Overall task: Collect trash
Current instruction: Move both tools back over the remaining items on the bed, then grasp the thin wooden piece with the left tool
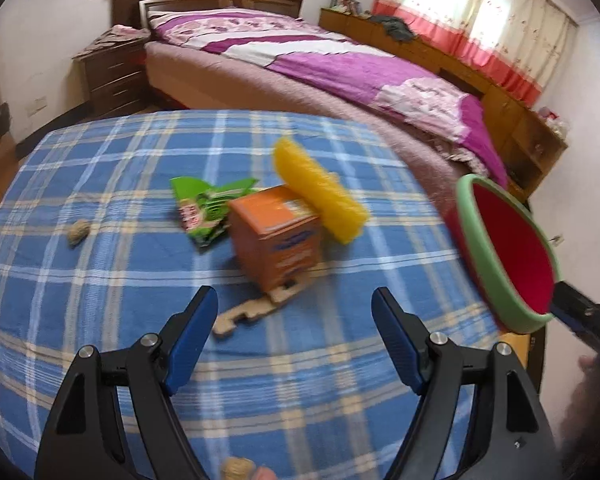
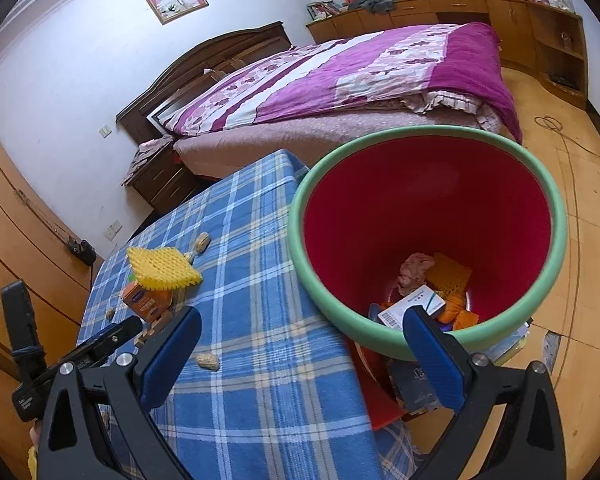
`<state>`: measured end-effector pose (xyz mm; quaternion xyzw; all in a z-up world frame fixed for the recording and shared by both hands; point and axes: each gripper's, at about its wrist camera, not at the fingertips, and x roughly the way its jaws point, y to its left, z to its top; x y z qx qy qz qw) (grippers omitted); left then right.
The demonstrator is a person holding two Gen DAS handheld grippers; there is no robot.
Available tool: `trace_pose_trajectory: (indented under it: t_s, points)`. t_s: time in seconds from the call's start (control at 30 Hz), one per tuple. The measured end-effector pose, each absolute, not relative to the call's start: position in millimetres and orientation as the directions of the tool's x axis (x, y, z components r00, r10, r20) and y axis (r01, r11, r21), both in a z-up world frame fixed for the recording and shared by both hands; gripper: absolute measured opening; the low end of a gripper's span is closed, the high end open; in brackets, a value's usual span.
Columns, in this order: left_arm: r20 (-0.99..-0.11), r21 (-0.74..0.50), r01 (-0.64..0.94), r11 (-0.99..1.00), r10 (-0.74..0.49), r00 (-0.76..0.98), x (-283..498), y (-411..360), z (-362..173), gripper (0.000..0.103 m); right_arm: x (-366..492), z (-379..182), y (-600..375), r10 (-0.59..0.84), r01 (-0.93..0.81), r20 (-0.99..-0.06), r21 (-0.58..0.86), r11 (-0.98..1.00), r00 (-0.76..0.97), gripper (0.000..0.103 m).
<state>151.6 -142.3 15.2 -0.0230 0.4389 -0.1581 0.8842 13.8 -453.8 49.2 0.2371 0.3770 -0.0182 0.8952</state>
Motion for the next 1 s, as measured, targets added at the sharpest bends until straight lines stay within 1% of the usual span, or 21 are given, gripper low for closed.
trace_pose_trajectory:
  t_s: [0.13, 0.2, 0.23, 0.3, 0.37, 0.43, 0.5, 0.57, 0.6, 0.63, 0.67, 0.77, 0.83, 1.0]
  points:
    - [-0.8, -0.123, 0.247, 0.961, -0.244, 0.549, 159.3, -137.4, 2.4, 0.079, 14.9, 43.5, -449.9, 0.16, 0.209, -0.69, 0.419, 0.884, 0.706, 0.103]
    - [-0.811, -0.106, 0.229, 0.968, -0.217, 0.543, 162.4, -135.3, -1.7, 0.073, 15.6, 40.7, -448.2, 0.166, 0.209, -0.695, 0.421, 0.882, 0.7, 0.103]
    - [-0.815, -0.103, 0.227, 0.968, -0.213, 0.539, 164.1, -134.3, -3.9, 0.068, 16.0, 39.7, -447.4, 0.167, 0.209, -0.697, 0.422, 0.882, 0.697, 0.103]
    - [-0.825, -0.106, 0.234, 0.967, -0.217, 0.521, 167.6, -133.2, -7.8, 0.065, 16.7, 39.3, -446.3, 0.171, 0.209, -0.698, 0.424, 0.881, 0.695, 0.103]
    - [-0.829, -0.108, 0.246, 0.963, -0.223, 0.512, 169.6, -133.3, -10.6, 0.059, 17.2, 39.8, -444.5, 0.176, 0.204, -0.696, 0.426, 0.881, 0.696, 0.103]
    - [-0.834, -0.102, 0.265, 0.959, -0.227, 0.504, 170.7, -136.0, -12.5, 0.057, 17.3, 40.4, -442.9, 0.178, 0.2, -0.695, 0.426, 0.882, 0.697, 0.103]
    - [-0.831, -0.093, 0.292, 0.952, -0.236, 0.504, 167.9, -140.0, -12.3, 0.051, 17.2, 40.2, -441.2, 0.182, 0.197, -0.695, 0.428, 0.882, 0.696, 0.103]
    - [-0.83, -0.082, 0.331, 0.94, -0.248, 0.499, 163.8, -145.2, -12.0, 0.039, 17.1, 39.1, -440.1, 0.187, 0.196, -0.696, 0.432, 0.88, 0.694, 0.103]
    - [-0.83, -0.078, 0.349, 0.934, -0.255, 0.497, 160.8, -147.7, -11.9, 0.036, 17.2, 38.7, -440.0, 0.189, 0.197, -0.696, 0.434, 0.879, 0.692, 0.103]
    - [-0.83, -0.077, 0.359, 0.93, -0.259, 0.494, 159.6, -149.4, -11.6, 0.028, 17.3, 38.0, -439.7, 0.192, 0.197, -0.697, 0.437, 0.878, 0.691, 0.103]
    - [-0.83, -0.074, 0.371, 0.926, -0.263, 0.492, 157.2, -151.3, -11.6, 0.022, 17.5, 37.2, -439.2, 0.194, 0.198, -0.697, 0.44, 0.876, 0.69, 0.103]
    - [-0.831, -0.061, 0.384, 0.921, -0.26, 0.492, 152.6, -154.5, -11.9, 0.014, 17.0, 35.4, -438.1, 0.203, 0.199, -0.697, 0.449, 0.871, 0.687, 0.103]
    - [-0.836, -0.067, 0.388, 0.919, -0.264, 0.482, 150.3, -154.8, -11.8, 0.012, 16.6, 34.1, -436.1, 0.21, 0.198, -0.697, 0.456, 0.868, 0.686, 0.103]
    - [-0.849, -0.056, 0.404, 0.913, -0.256, 0.462, 148.0, -156.2, -11.2, 0.012, 14.4, 35.3, -432.2, 0.218, 0.19, -0.691, 0.463, 0.866, 0.689, 0.103]
